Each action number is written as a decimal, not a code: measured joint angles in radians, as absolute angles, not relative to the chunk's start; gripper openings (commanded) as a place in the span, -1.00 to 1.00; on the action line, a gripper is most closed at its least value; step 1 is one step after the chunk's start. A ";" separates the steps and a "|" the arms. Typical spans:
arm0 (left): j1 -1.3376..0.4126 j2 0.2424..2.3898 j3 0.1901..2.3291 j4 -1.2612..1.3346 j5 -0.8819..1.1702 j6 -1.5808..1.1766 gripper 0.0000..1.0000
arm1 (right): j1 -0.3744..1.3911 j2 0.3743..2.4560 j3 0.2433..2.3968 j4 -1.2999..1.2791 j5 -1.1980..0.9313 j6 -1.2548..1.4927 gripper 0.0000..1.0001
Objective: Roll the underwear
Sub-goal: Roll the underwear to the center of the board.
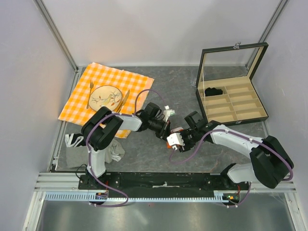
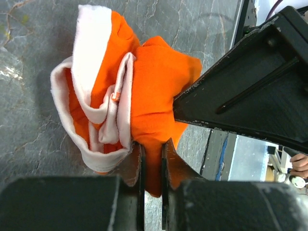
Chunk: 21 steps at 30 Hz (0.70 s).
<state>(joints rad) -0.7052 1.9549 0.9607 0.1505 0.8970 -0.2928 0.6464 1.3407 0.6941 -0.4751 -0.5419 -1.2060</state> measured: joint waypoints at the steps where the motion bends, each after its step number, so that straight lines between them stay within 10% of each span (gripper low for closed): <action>1: -0.704 1.957 0.966 0.142 0.897 -0.297 -0.64 | 0.647 1.344 0.694 -0.468 -0.533 -1.206 0.15; 10: -0.694 1.919 0.954 0.118 0.832 -0.340 -0.02 | 0.650 1.416 0.714 -0.399 -0.490 -1.191 -0.31; 21: -0.678 1.566 0.744 0.150 0.569 -0.345 0.21 | 0.633 1.537 0.844 -0.483 -0.535 -1.148 -0.46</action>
<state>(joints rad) -0.6777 1.5658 0.7437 0.1505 0.5686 -0.3450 0.6327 1.5372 0.8436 -0.4828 -0.5354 -1.1477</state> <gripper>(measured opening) 0.583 0.311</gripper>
